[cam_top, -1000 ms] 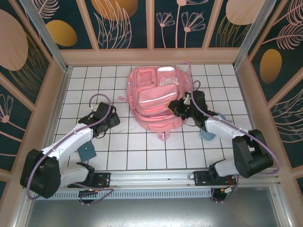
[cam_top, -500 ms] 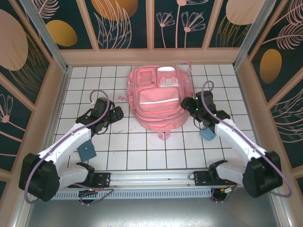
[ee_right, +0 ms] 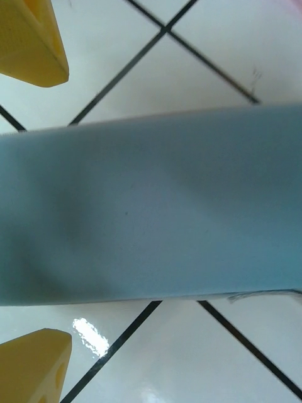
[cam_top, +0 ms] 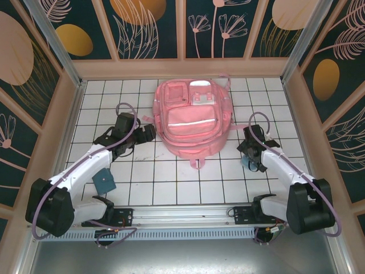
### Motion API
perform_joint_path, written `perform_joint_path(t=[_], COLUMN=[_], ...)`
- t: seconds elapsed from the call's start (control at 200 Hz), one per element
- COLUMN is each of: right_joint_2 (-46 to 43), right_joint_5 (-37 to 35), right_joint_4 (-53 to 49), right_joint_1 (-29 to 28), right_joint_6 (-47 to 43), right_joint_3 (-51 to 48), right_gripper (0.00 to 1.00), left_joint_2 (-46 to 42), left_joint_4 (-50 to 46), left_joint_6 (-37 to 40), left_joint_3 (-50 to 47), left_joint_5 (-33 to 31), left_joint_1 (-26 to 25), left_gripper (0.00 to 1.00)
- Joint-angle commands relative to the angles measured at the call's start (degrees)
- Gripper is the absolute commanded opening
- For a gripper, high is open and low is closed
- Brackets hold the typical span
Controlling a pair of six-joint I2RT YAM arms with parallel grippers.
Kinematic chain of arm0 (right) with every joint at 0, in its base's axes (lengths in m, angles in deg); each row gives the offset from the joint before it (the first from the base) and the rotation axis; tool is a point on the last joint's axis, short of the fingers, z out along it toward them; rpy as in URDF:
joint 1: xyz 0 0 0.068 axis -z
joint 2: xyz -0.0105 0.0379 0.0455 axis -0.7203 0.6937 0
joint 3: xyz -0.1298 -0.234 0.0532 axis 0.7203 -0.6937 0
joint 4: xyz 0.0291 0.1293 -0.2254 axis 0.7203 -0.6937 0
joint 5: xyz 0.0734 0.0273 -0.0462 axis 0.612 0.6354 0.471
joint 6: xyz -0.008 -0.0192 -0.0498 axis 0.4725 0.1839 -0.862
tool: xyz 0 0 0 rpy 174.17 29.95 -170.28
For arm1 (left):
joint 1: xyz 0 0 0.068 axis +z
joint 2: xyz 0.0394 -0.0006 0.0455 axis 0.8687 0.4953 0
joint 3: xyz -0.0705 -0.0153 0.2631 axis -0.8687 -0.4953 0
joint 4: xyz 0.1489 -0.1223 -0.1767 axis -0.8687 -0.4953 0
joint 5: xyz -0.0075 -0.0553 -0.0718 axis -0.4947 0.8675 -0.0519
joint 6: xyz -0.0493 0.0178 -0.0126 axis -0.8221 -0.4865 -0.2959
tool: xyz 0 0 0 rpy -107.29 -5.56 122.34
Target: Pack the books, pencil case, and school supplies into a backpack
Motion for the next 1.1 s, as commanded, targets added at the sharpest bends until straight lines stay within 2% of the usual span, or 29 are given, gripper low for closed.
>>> perform_joint_path(t=[0.0,0.105,0.21,0.265,0.355,0.415,0.546,0.646,0.796,0.946,1.096], right_joint_2=[1.49,2.48,2.44,2.25,1.74,0.84,-1.34,-1.91,-2.92,-4.6,-5.87], right_joint_5=[2.17,5.15,4.91,4.89,4.46,3.7,3.84,4.88,7.23,8.75,10.41], right_joint_4=[2.6,5.39,6.67,7.07,7.22,7.05,7.04,6.95,7.25,7.48,7.79], right_joint_1=[1.36,2.78,3.45,4.0,4.95,5.11,5.23,5.28,5.28,5.24,5.28], right_joint_6=[0.49,-0.15,-0.98,-1.6,-2.18,-2.39,-3.44,-4.23,-5.13,-5.38,-5.31], right_joint_3=[-2.14,-3.62,-4.08,-4.17,-4.01,-3.7,-2.66,-1.61,-0.76,-0.49,-0.48], right_gripper=[0.99,0.95,0.8,0.68,0.59,0.58,0.57,0.58,0.58,0.58,0.57], left_joint_2=[1.2,3.34,6.55,8.33,11.07,12.9,16.66,20.06,26.89,34.03,37.22], left_joint_4=[2.58,3.01,2.88,2.59,1.97,1.37,0.46,-0.56,-6.93,-13.32,-13.52], left_joint_6=[2.97,5.06,8.73,11.24,15.47,18.77,31.5,41.02,51.68,57.25,58.4], left_joint_3=[2.47,4.66,8.07,9.39,13.66,15.81,19.34,22.03,28.93,35.37,37.94], left_joint_5=[2.08,2.04,1.89,2.06,2.24,1.41,-0.17,0.7,4.03,11.09,9.9], left_joint_1=[-1.52,-4.34,-7.76,-9.52,-12.34,-14.53,-18.75,-19.19,-19.19,-19.11,-19.14], left_gripper=[0.92,0.91,0.9,0.89,0.88,0.88,0.88,0.88,0.81,0.75,0.68])
